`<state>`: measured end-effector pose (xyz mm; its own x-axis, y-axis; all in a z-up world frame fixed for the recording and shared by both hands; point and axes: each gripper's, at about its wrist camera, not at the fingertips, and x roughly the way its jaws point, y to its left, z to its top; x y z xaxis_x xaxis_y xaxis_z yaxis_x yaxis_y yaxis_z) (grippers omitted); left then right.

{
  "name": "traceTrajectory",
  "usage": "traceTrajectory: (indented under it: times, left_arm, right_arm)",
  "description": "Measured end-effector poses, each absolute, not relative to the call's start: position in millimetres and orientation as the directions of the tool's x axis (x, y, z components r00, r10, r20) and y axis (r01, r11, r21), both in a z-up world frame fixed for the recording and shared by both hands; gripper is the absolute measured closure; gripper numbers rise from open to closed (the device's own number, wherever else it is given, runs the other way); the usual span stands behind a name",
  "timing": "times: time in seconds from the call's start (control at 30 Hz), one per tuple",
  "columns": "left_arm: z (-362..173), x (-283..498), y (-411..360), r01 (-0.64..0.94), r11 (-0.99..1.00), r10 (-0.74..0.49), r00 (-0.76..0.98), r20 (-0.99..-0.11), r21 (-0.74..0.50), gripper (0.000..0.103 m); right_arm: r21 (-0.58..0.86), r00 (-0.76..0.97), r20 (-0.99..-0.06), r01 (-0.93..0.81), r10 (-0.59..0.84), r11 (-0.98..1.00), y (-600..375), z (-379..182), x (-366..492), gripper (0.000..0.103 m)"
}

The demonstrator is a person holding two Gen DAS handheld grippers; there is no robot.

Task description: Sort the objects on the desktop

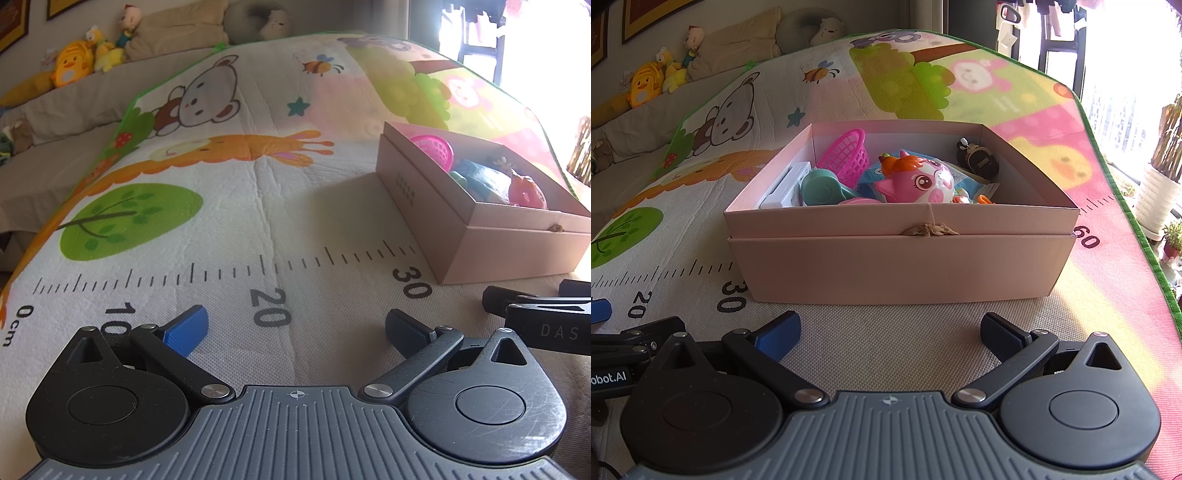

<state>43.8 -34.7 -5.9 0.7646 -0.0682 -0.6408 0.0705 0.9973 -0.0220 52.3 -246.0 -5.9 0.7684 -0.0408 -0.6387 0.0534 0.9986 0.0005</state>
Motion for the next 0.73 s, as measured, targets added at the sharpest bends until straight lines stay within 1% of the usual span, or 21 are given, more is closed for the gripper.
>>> traceTrajectory:
  times: [0.73]
  left_arm:
    - [-5.8, 43.8, -36.1, 0.070, 0.997, -0.062, 0.764, -0.642, -0.013, 0.000]
  right_arm:
    - [-0.001, 0.768, -0.639, 0.054, -0.042, 0.999, -246.2, -5.8, 52.4, 0.000]
